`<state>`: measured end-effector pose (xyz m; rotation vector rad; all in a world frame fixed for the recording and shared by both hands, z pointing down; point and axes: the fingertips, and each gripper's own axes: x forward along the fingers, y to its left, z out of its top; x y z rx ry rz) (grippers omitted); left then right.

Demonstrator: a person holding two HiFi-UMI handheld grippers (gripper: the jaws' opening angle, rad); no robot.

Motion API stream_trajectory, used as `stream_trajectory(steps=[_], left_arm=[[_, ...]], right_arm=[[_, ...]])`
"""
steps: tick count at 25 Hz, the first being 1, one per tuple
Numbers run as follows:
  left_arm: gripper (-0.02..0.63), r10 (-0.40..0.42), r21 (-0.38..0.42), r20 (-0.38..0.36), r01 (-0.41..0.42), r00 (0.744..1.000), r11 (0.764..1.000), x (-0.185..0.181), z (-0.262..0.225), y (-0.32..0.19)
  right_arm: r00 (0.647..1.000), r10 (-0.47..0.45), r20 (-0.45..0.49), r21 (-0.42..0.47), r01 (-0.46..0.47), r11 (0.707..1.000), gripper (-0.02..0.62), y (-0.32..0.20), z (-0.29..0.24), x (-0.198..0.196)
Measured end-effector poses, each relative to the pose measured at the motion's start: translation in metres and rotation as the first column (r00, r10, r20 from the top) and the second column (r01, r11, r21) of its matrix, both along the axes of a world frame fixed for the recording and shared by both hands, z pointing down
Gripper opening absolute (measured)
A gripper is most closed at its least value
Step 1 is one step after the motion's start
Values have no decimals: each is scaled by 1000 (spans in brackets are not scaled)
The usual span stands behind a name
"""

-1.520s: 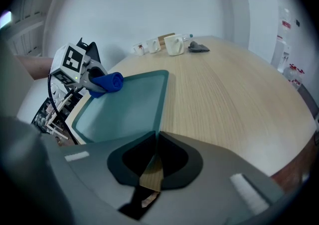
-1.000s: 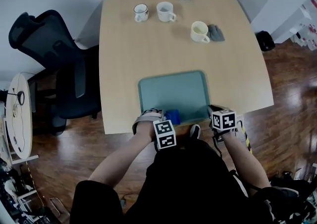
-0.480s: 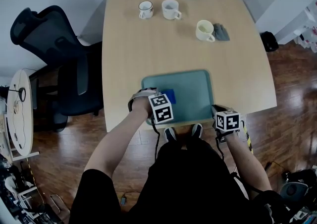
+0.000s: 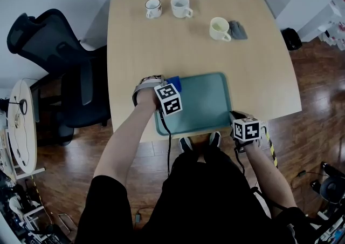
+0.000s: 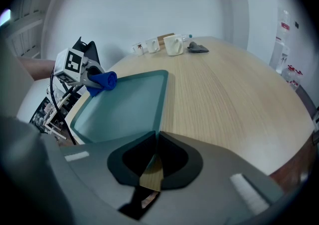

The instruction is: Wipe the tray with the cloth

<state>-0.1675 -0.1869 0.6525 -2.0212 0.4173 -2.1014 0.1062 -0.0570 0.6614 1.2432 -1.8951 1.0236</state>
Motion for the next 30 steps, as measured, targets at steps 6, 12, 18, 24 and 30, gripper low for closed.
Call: stream_trajectory(steps=[6,12,18,24,30], left_arm=[[141,36,-103,-71,-43,997,994,22,1,72],[141,102,-232,-146,-134,984,963,34,-1,170],[141,68,-232,-181,-109,981,967,34,0,199],[143,93,-158,-128,-113,987,981,24,-1,161],[143,41,35,93,-45,995,998,-33,-7,33]], right_arm=[[1000,-6,0,-6,6,1000,25,1,3,2],[1000,-5,-8,-15,4,1000,25,2,7,5],[999,-29,-20,0,29,1000,26,-2,4,3],[999,-29,-35,3,29,1000,26,-2,1,0],[999,-32,-38,6,32,999,26,-3,1,-1]])
